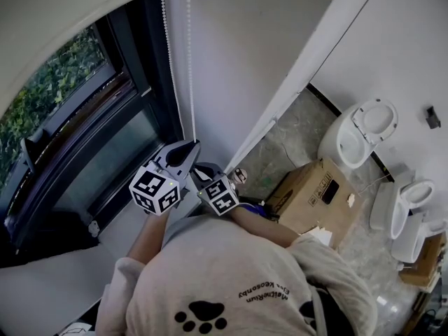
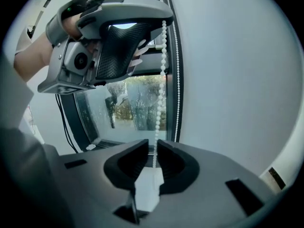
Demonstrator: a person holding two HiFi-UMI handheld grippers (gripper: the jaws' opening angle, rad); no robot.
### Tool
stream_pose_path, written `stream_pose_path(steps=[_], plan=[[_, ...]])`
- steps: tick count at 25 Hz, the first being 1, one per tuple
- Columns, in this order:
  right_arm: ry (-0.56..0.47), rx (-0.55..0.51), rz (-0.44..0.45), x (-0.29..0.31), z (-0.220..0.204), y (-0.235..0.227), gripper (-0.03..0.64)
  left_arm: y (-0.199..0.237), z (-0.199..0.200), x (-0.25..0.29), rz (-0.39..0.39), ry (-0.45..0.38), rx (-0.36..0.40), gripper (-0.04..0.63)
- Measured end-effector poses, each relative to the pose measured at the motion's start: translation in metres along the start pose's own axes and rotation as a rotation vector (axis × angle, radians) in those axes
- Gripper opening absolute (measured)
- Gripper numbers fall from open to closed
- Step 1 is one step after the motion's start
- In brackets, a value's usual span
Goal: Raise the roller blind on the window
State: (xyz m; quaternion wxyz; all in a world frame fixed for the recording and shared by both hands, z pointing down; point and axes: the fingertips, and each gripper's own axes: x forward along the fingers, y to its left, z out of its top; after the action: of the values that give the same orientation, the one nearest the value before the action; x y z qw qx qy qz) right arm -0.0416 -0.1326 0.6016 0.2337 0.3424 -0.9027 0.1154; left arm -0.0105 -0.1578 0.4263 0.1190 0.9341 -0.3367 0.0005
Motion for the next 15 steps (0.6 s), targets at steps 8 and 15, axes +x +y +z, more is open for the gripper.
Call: stream_pose_path(steps=[8, 15], plan=[[-0.119, 0.035, -0.048, -0.045, 0.051, -0.019, 0.132, 0.003, 0.002, 0.0, 0.006, -0.009, 0.027, 0.009], [-0.28, 0.043, -0.086, -0.113, 0.135, -0.024, 0.132, 0.012, 0.002, -0.002, 0.012, -0.025, 0.016, 0.009]])
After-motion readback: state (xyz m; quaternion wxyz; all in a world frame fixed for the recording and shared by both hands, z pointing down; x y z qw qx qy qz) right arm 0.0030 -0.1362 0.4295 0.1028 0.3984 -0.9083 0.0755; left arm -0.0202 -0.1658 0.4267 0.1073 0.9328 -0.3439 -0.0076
